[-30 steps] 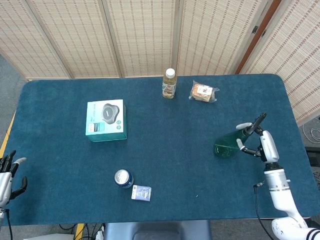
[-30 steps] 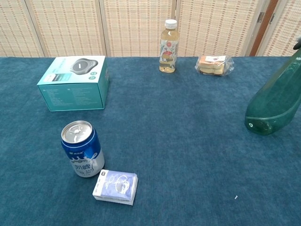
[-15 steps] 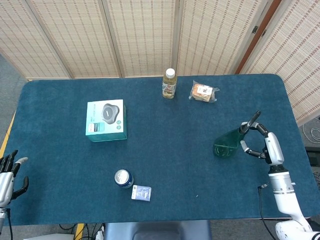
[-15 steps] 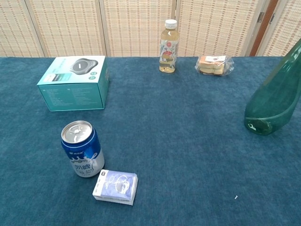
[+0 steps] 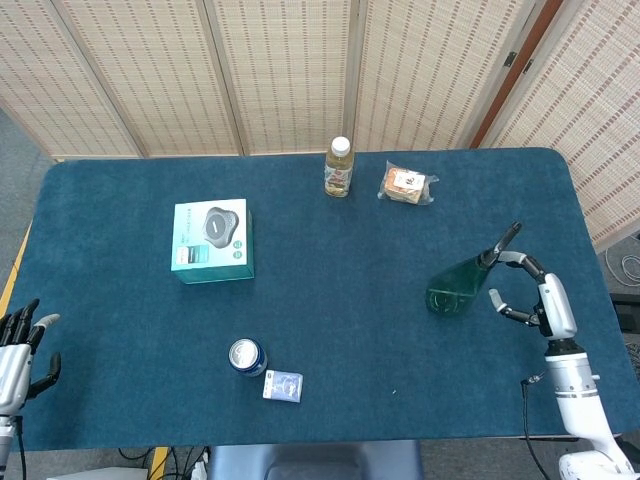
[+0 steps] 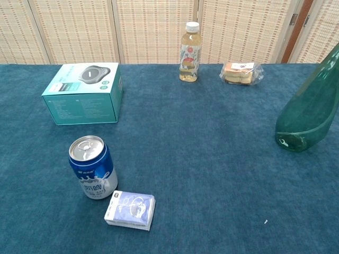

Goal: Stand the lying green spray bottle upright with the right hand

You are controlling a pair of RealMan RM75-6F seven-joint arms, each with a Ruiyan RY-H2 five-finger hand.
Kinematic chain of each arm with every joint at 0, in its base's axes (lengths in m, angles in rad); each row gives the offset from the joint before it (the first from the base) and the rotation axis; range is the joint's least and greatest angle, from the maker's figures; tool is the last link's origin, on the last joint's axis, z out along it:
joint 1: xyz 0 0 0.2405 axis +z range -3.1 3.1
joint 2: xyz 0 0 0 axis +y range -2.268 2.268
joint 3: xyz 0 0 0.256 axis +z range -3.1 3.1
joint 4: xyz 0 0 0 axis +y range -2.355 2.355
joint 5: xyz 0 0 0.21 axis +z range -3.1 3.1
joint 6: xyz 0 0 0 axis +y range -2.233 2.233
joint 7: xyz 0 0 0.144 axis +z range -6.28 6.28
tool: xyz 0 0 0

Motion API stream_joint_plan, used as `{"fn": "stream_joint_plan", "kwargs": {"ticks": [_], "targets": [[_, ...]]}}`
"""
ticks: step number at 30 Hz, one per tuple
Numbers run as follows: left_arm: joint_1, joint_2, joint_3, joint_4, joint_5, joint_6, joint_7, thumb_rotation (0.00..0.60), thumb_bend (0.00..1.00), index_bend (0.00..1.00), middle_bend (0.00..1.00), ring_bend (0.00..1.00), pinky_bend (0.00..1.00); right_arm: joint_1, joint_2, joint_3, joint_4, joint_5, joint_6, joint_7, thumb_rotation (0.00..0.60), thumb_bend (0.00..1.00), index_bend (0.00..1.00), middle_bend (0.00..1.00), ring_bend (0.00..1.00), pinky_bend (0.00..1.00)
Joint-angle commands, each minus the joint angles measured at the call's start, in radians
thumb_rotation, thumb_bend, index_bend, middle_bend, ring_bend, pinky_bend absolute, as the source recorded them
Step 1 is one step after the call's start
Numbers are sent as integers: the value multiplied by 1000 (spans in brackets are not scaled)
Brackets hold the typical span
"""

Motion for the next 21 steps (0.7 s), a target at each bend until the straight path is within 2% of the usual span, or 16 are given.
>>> {"fn": "stream_joint_plan", "kwargs": {"ticks": [1, 11, 16, 19, 21], "targets": [[-5, 3, -5, -12, -3, -2, 11, 600, 507, 176, 0, 0, 0, -8, 4, -9, -2, -6, 5, 1, 600, 253, 336, 367, 243, 282], [-39, 14, -21, -107, 4, -6, 116, 600, 508, 176, 0, 0, 0, -76, 79, -31, -81, -19, 80, -44, 600, 252, 321, 346, 224, 282], [-45, 17, -27, -129, -4, -6, 136, 600, 508, 176, 0, 0, 0, -109, 120, -60, -93, -15, 75, -52, 600, 252, 320, 339, 218, 282], [-49, 22, -31, -136, -10, -8, 133, 600, 508, 176, 0, 0, 0, -132, 162, -94, -102, -16, 59, -106, 600, 257, 320, 336, 217, 282], [-52, 24, -31, -140, -11, -14, 129, 600, 508, 176, 0, 0, 0, -153, 193, -110, -115, -11, 67, -191, 600, 266, 320, 333, 216, 282]]}}
